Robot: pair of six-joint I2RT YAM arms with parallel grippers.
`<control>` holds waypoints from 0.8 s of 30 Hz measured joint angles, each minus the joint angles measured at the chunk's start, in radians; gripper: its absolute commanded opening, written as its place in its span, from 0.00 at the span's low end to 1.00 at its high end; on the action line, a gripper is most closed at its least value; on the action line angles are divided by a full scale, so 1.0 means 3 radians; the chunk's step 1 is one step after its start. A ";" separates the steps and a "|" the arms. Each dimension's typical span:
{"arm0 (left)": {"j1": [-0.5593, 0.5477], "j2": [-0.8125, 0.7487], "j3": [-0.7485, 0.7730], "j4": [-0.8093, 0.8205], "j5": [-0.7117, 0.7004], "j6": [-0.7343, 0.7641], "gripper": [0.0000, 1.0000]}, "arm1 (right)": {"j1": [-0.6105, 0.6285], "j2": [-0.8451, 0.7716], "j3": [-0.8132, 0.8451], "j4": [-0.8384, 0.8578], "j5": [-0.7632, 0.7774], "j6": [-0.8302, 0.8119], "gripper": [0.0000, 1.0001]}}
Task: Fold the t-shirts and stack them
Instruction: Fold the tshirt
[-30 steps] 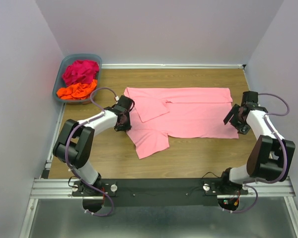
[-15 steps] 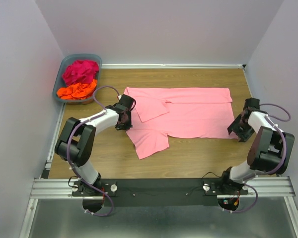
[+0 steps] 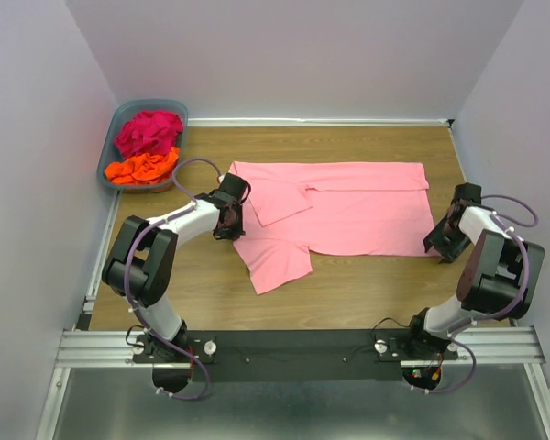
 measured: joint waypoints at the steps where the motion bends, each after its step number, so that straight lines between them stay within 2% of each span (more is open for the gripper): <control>1: 0.0001 0.0000 0.0000 -0.0001 0.0000 0.0003 0.00 | 0.0000 0.0005 0.0004 0.0009 -0.0003 0.0003 0.44; 3: 0.0004 0.0000 0.0000 -0.0001 0.0004 0.0010 0.00 | 0.0000 0.0019 0.0010 0.0029 -0.0015 0.0006 0.34; 4: 0.0017 0.0000 0.0000 -0.0001 0.0010 0.0019 0.00 | 0.0000 0.0029 0.0018 0.0042 -0.0027 0.0017 0.21; 5: 0.0023 0.0000 0.0000 -0.0003 0.0018 0.0023 0.00 | 0.0000 0.0034 0.0020 0.0053 -0.0034 0.0017 0.15; 7: 0.0033 0.0000 0.0000 -0.0008 0.0032 0.0034 0.00 | 0.0000 0.0034 0.0023 0.0069 -0.0041 0.0020 0.03; 8: 0.0039 -0.0001 0.0000 -0.0010 0.0037 0.0045 0.00 | 0.0000 0.0034 0.0023 0.0070 -0.0039 0.0024 0.01; 19: 0.0209 -0.0111 0.0006 -0.0225 0.0175 0.0169 0.00 | 0.0000 -0.0181 0.0033 -0.0031 -0.0039 0.0060 0.01; 24: 0.0383 -0.0163 0.0153 -0.0354 0.0256 0.0252 0.00 | 0.0000 -0.0267 0.0281 -0.0174 -0.0046 0.0057 0.01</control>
